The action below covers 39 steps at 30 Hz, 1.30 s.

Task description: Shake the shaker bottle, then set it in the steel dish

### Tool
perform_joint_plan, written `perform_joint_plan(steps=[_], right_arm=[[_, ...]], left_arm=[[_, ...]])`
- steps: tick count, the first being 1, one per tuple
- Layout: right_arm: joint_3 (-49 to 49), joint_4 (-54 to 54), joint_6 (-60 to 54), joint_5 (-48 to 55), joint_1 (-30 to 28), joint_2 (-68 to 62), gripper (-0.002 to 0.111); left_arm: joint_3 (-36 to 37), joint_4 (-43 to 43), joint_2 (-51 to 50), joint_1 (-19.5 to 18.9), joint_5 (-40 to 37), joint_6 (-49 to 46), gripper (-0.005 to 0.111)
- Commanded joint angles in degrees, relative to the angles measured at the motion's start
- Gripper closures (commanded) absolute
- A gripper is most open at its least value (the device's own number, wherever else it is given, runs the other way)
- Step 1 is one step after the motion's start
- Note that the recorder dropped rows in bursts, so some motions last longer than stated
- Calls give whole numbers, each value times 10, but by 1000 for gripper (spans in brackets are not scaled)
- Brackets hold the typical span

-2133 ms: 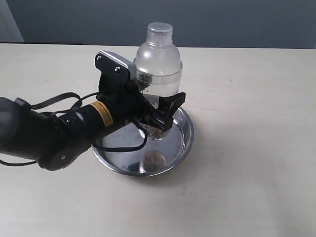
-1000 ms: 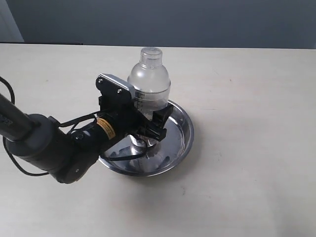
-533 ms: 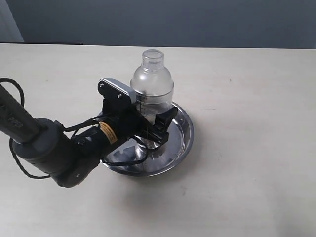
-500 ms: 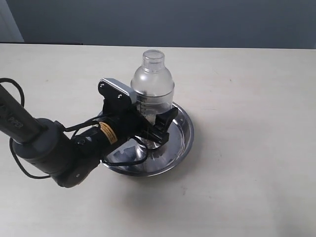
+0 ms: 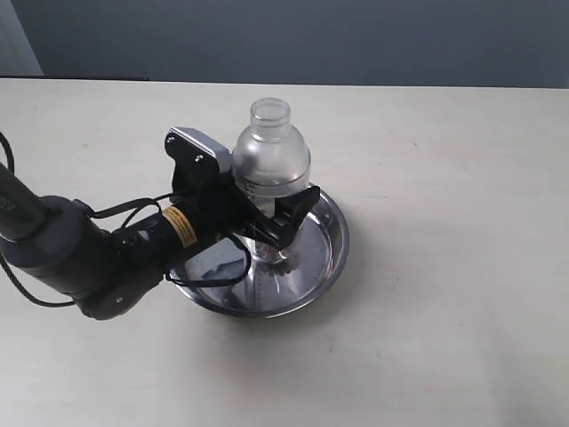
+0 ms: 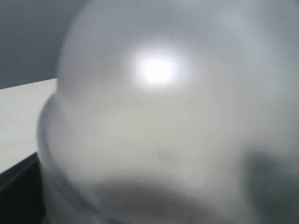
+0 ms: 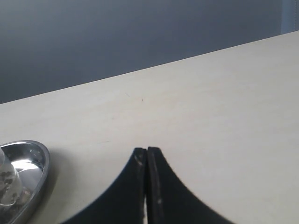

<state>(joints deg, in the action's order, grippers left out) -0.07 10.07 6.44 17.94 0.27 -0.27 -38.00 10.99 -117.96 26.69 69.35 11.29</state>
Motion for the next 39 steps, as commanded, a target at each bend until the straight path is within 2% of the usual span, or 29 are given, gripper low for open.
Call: perform_joint_plan(steps=[1,6,10,11,12,13,14,15,16,17,18,19,24,25,29,39], right_arm=[[1,-1,-2,-4,-3,3,109],[1,-1,-2,-4,-3,3,109],[1,-1,-2,-4,-3,3,109],[1,-1,-2,-4,-3,3,109],[1,-1,-2,-4,-3,3,109],[1,-1,-2,-4,-3,3,109],[1,-1,-2,-4,-3,3,109],[1,-1,-2,-4,-3,3,109],[1,-1,-2,-4,-3,3,109],[1,-1,-2,-4,-3,3,109],[1,-1,-2,-4,-3,3,109],[1,-1,-2,-4,-3,3,109],[1,-1,-2,-4,-3,3,109],[1,-1,-2,-4,-3,3,109],[1,-1,-2,-4,-3,3,109],[1,-1,-2,-4,-3,3,109]], left_arm=[[0,17,49,-3,6,3,1],[0,42,118,-3,-7,3,1],[0,39,203,-3,-88,1,2],[0,39,252,-3,-146,1,5],[0,37,306,-3,-230,1,13],[0,37,340,-3,-280,0,21],[0,37,405,-3,-376,0,39],[0,37,442,-3,-430,0,50],[0,37,516,-3,-518,0,69],[0,40,552,-3,-560,0,79],[0,57,614,-3,-634,0,96],[0,67,639,-3,-660,0,105],[45,114,787,-3,-720,0,106],[69,114,830,-7,-736,5,106],[108,104,896,-32,-802,62,106],[118,99,937,-37,-949,67,106]])
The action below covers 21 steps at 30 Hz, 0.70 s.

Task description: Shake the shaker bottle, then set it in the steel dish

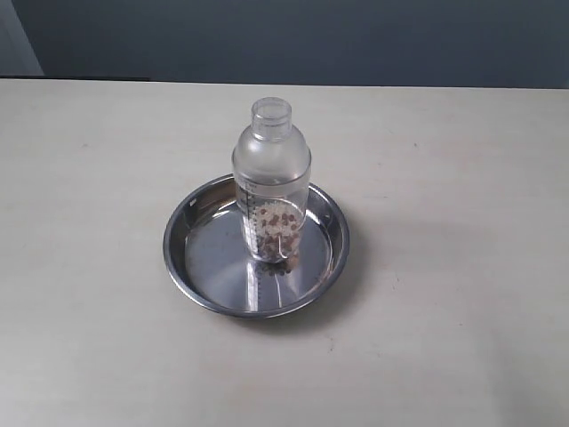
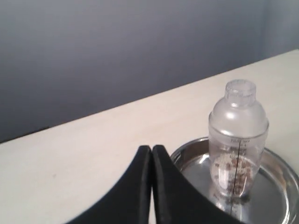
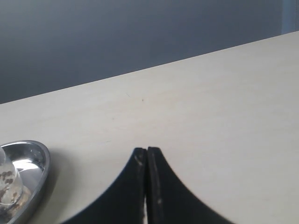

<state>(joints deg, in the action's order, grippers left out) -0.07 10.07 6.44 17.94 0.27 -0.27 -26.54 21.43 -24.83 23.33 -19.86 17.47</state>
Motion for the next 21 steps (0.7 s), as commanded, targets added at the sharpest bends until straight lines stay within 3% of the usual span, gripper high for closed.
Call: perform_joint_plan(steps=[1,7,10,14,21], right_arm=[[1,-1,-2,-4,-3,3,109],[1,-1,-2,-4,-3,3,109],[1,4,-2,-4,-3,3,109],[1,5,-2,-4,-3,3,109],[1,5,-2,-4,-3,3,109]], left_arm=[[4,-6,5,-3,-60,5,106],[66,-15,41,-16,24,1,106],[125,-123,80,-48,70,-57,106],[189,-274,135,-91,115,-216,106],[225,-282,193,-146,121,-182,106]])
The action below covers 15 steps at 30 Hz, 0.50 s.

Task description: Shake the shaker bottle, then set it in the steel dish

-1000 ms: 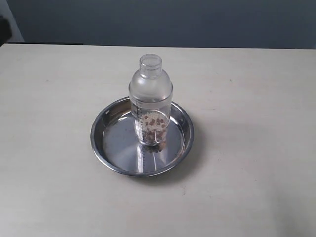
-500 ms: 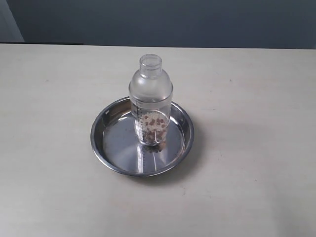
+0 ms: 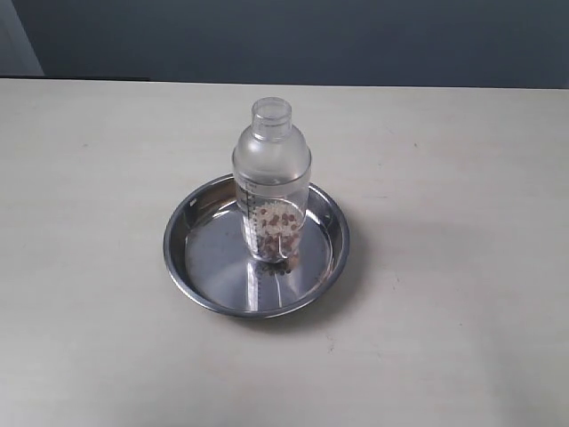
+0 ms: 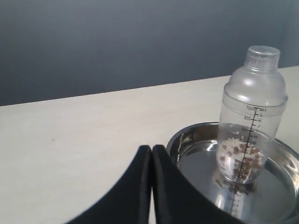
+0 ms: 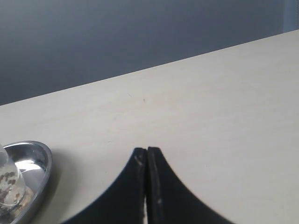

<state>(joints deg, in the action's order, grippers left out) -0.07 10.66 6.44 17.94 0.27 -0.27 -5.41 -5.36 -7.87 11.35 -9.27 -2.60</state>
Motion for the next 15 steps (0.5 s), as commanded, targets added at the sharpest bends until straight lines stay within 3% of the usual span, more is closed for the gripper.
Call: perform_joint_plan(steps=[1,9,15], right_arm=[[1,0,-2,-4,-3,3,109],[1,0,-2,-4,-3,3,109],[1,0,-2,-4,-3,3,109]], left_arm=[[20,-14,27,-33,15,26,106],[54,-40,53,-62,16,26,106],[54,-39,58,-62,-35,4,106]])
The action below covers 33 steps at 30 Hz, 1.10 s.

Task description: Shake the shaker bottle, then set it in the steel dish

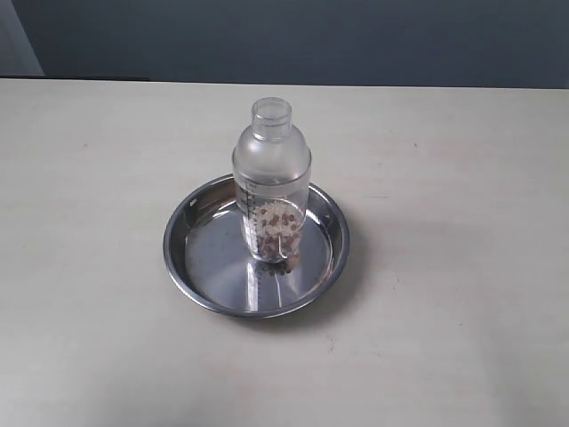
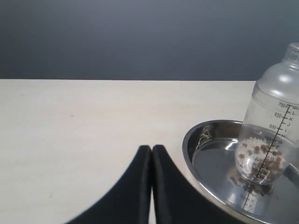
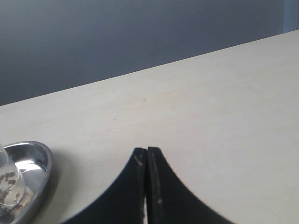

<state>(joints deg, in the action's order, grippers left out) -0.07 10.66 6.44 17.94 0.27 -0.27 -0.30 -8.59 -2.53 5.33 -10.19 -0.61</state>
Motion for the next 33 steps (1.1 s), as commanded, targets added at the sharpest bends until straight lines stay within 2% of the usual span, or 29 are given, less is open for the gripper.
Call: perform_joint_plan(steps=[1,6,33], right_arm=[[1,0,-2,-4,-3,3,109],[1,0,-2,-4,-3,3,109],[1,0,-2,-4,-3,3,109]], left_arm=[[3,-5,5,-1,-30,-22,106],[3,-4,5,-1,-30,-61,106],[3,-4,5,-1,-30,-58,106]])
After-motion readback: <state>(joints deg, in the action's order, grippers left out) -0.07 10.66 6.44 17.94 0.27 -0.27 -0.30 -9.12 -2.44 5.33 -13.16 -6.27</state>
